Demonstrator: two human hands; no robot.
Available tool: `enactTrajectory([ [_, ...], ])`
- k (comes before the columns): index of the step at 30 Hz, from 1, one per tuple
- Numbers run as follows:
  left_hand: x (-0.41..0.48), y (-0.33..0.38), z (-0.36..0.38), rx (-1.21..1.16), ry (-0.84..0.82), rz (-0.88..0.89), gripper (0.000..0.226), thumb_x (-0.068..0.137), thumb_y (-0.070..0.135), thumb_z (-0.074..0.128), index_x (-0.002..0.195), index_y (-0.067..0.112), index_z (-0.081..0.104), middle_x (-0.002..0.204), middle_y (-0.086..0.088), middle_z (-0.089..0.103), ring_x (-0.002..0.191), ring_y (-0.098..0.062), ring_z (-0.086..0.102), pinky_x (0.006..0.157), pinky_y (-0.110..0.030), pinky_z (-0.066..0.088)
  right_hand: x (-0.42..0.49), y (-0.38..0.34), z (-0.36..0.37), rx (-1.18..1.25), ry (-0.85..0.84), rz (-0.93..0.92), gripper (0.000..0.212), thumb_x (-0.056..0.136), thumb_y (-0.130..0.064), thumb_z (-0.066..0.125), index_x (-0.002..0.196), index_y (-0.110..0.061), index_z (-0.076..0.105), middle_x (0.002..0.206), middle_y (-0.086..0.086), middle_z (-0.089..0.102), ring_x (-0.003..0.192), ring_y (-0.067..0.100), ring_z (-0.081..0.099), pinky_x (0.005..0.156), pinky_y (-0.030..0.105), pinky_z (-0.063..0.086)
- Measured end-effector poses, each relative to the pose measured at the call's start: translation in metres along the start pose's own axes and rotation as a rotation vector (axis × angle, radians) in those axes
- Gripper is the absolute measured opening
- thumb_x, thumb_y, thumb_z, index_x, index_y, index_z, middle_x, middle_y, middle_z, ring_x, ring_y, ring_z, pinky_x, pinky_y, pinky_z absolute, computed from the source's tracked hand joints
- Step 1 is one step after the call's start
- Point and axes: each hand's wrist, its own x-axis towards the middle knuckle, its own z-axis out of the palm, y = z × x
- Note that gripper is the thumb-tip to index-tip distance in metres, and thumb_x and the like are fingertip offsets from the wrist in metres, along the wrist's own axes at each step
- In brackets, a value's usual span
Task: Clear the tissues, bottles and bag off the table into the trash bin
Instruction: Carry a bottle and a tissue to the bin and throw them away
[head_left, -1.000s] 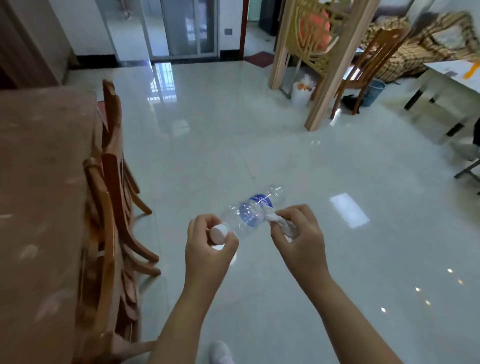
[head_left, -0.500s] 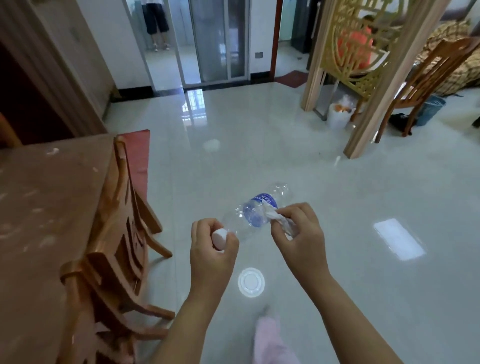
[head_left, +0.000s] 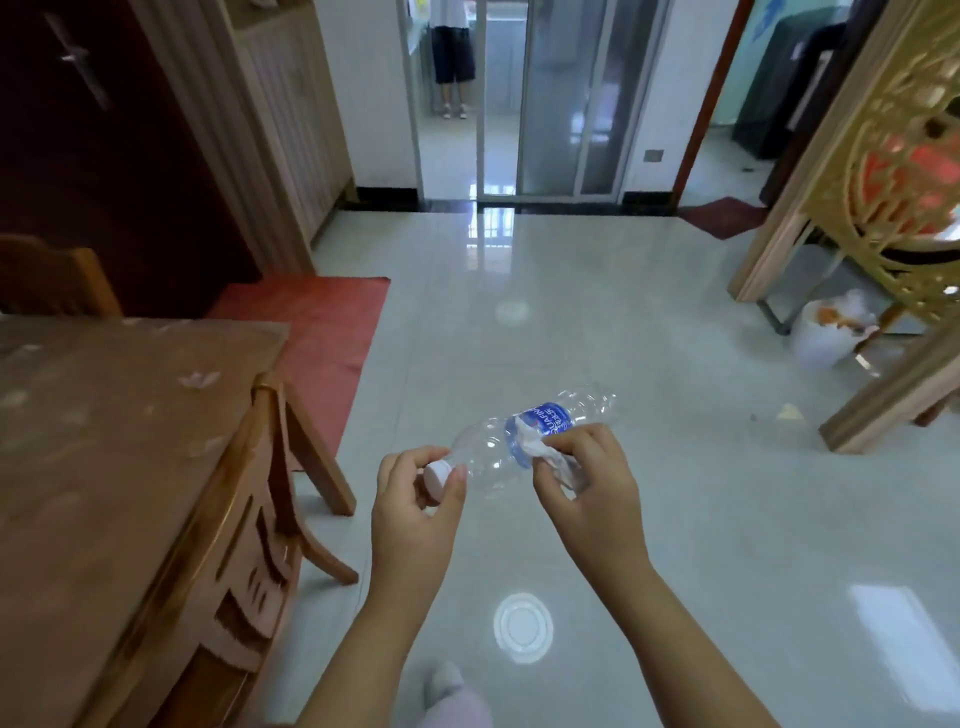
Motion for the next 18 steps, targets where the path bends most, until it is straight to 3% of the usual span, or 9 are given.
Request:
enactTrajectory([
  [3,0.050,-0.018,0.012,-0.013,0.048,-0.034,0.027,0.081,0.008,0.067,0.081,0.033,0.055,0.090,0.005,0.055,0.072,-0.002,0.054,0.064,-0.005,0.041,0.043,0.022,0.033,0.017,-0.045,-0.021,0.016,0.076,-0.025,0.053,0.078,-0.011,0.061,0.080,-0.001,0.053,0.073,0.010,0.048,0.066,0.008,0.034],
  [9,0.191,-0.050,0.025,-0.055,0.124,-0.046,0.023,0.081,0.010,0.067,0.083,0.031,0.055,0.092,-0.001,0.059,0.078,-0.015,0.059,0.065,-0.011,0.046,0.168,0.051,0.122,0.026,-0.127,-0.062,0.018,0.076,-0.025,0.052,0.076,-0.010,0.062,0.076,0.001,0.054,0.070,0.010,0.047,0.064,0.009,0.034],
  [18,0.369,-0.071,0.021,0.077,0.277,0.034,0.029,0.079,0.006,0.070,0.080,0.031,0.055,0.088,0.008,0.053,0.075,-0.007,0.054,0.066,-0.015,0.044,0.317,0.055,0.247,0.108,-0.221,-0.120,0.002,0.074,-0.011,0.060,0.075,-0.011,0.061,0.077,0.001,0.053,0.072,0.018,0.051,0.063,0.017,0.037],
])
